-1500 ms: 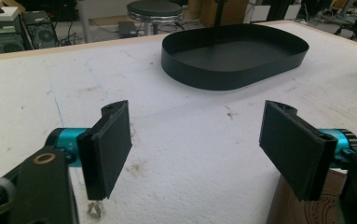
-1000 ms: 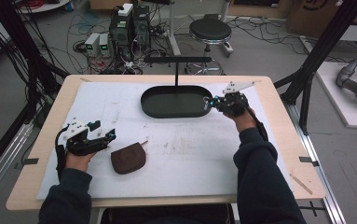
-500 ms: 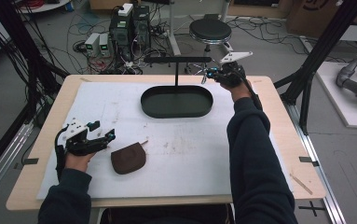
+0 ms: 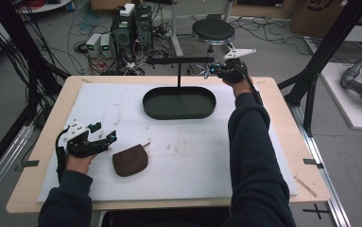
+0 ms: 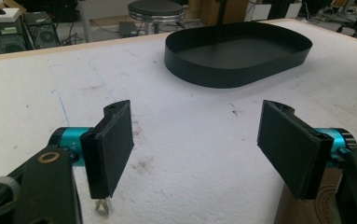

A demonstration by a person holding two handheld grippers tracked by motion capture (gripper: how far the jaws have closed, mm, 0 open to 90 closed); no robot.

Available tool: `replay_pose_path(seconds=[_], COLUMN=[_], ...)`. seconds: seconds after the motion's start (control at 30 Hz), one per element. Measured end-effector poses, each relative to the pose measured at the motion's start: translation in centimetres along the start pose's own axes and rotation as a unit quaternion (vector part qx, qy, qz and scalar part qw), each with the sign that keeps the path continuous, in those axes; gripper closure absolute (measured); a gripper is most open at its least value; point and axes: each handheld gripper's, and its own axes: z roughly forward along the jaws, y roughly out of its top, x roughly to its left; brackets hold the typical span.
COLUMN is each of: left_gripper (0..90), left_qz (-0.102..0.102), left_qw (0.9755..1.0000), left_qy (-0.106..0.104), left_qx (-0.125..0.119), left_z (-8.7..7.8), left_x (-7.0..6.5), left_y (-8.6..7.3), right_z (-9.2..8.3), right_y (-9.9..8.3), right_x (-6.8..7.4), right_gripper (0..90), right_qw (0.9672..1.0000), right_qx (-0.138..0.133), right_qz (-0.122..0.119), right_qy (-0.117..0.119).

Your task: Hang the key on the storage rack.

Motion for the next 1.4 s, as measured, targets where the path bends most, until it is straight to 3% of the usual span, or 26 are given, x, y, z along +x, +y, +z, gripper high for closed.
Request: replay_pose_path(seconds=[0.13,0.5,0.53,0.6,0.63,0.67,0.7,0.73,0.83,0.93,1.0,1.03,1.1,1.2,1.23,1.27,1.37,1.4], left_gripper=[26.6,26.6,26.6,26.6,26.6,26.6,26.6,26.6,26.6,26.6,26.6,26.6,26.2,23.4,23.2,22.0,17.5,17.5], left_qz=[0.001,0.003,0.003,0.003,0.004,0.003,0.003,0.003,0.002,0.003,-0.001,-0.001,-0.006,-0.008,-0.008,-0.008,-0.007,-0.008], left_qw=[1.0000,1.0000,1.0000,1.0000,1.0000,1.0000,1.0000,1.0000,1.0000,1.0000,1.0000,1.0000,0.9999,0.9999,0.9999,0.9999,0.9997,0.9996], left_qy=[0.000,-0.001,-0.001,0.000,0.001,0.000,0.000,0.000,0.000,-0.002,-0.004,-0.004,-0.008,-0.009,-0.008,-0.008,-0.010,-0.011], left_qx=[-0.001,0.001,0.001,0.000,0.000,0.000,0.000,0.001,0.000,-0.001,-0.002,-0.002,-0.005,-0.007,-0.007,-0.009,-0.022,-0.026], left_z=[0.0,0.1,0.1,0.0,0.0,0.0,0.0,0.0,0.0,-0.1,-0.2,-0.2,-0.2,-0.2,-0.2,-0.2,-0.2,-0.1], left_x=[0.0,-0.1,-0.1,-0.1,-0.1,-0.1,-0.1,-0.1,-0.1,-0.1,-0.1,-0.1,-0.1,-0.1,-0.1,-0.2,-0.3,-0.3], left_y=[0.0,0.0,0.0,0.0,0.0,0.0,0.0,0.0,0.0,0.0,0.1,0.1,0.1,0.1,0.1,0.2,0.4,0.4], right_z=[0.0,0.4,0.7,0.9,1.1,1.3,1.3,1.0,0.4,-1.3,-2.6,-3.1,-4.3,-6.2,-6.8,-7.2,-8.3,-9.5], right_y=[-0.1,-0.4,-0.4,-0.4,-0.4,-0.5,-0.5,-0.4,-0.3,0.1,-0.1,-0.3,-0.8,-2.4,-3.0,-3.5,-4.6,-5.8], right_x=[-0.3,-0.7,-0.6,-0.6,-0.4,-0.3,-0.3,-0.3,-0.2,0.5,1.3,1.5,2.2,4.0,4.5,4.8,5.7,6.6], right_gripper=[89.9,88.9,85.5,82.5,79.0,70.3,70.3,66.5,62.2,58.6,55.8,52.0,44.7,41.5,37.1,33.0,31.2,31.1], right_qw=[0.9998,0.9991,0.9984,0.9979,0.9970,0.9957,0.9957,0.9950,0.9950,0.9954,0.9952,0.9956,0.9965,0.9975,0.9978,0.9975,0.9979,0.9984], right_qx=[-0.015,-0.023,-0.019,-0.014,-0.003,0.005,0.005,0.000,0.005,0.026,0.014,0.013,0.037,0.034,0.030,0.043,0.041,0.022], right_qz=[0.015,0.034,0.039,0.040,0.039,0.048,0.048,0.063,0.062,0.043,0.020,0.023,0.027,0.009,0.013,0.021,0.019,0.020], right_qy=[0.000,-0.014,-0.036,-0.048,-0.066,-0.079,-0.079,-0.078,-0.079,-0.081,-0.095,-0.090,-0.069,-0.062,-0.058,-0.052,-0.046,-0.047])
